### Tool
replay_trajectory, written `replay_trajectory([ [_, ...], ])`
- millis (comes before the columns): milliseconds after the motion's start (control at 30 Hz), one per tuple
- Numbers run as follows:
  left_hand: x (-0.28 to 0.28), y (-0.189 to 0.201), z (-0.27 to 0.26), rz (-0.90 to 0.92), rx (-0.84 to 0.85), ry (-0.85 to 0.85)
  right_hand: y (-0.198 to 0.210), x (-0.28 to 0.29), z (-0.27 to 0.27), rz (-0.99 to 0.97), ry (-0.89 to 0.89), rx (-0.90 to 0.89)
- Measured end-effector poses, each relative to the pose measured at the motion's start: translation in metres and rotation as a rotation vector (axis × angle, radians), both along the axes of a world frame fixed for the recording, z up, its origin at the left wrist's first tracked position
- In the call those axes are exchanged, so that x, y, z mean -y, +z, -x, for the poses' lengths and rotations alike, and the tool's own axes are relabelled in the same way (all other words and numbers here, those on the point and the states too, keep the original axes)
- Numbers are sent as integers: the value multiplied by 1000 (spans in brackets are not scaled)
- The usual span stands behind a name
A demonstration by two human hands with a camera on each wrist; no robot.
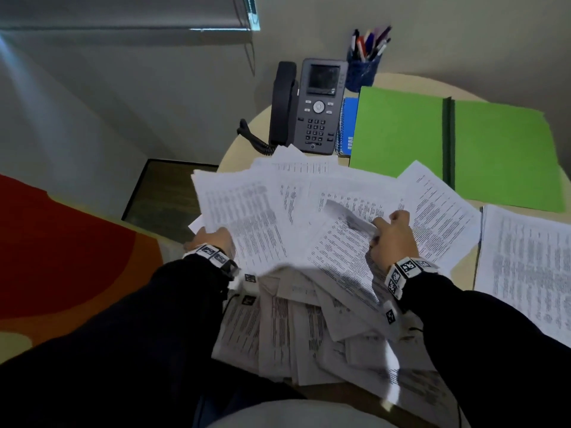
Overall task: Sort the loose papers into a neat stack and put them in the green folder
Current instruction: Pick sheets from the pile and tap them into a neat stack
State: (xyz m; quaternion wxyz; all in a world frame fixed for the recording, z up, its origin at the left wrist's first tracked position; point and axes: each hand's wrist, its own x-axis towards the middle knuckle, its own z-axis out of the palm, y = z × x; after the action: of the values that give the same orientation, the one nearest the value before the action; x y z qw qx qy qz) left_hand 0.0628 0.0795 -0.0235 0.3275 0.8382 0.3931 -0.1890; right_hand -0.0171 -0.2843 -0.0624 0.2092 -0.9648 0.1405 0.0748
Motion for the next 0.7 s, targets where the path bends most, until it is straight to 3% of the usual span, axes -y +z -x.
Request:
replay_trajectory([
  [67,-18,-5,-3,48,-34,-16,-1,0,1,-26,-22,12],
  [167,-24,1,-8,-18,-42,-6,-1,1,4,-44,-87,43],
  [433,-16,2,-2,60,93,-23,-3,1,4,-37,-109,38],
  [600,-25,22,-3,13,355,62,-1,2,4,-38,-119,24],
  [700,-41,39,-10,5,451,27,-2,2,4,-25,-107,19],
])
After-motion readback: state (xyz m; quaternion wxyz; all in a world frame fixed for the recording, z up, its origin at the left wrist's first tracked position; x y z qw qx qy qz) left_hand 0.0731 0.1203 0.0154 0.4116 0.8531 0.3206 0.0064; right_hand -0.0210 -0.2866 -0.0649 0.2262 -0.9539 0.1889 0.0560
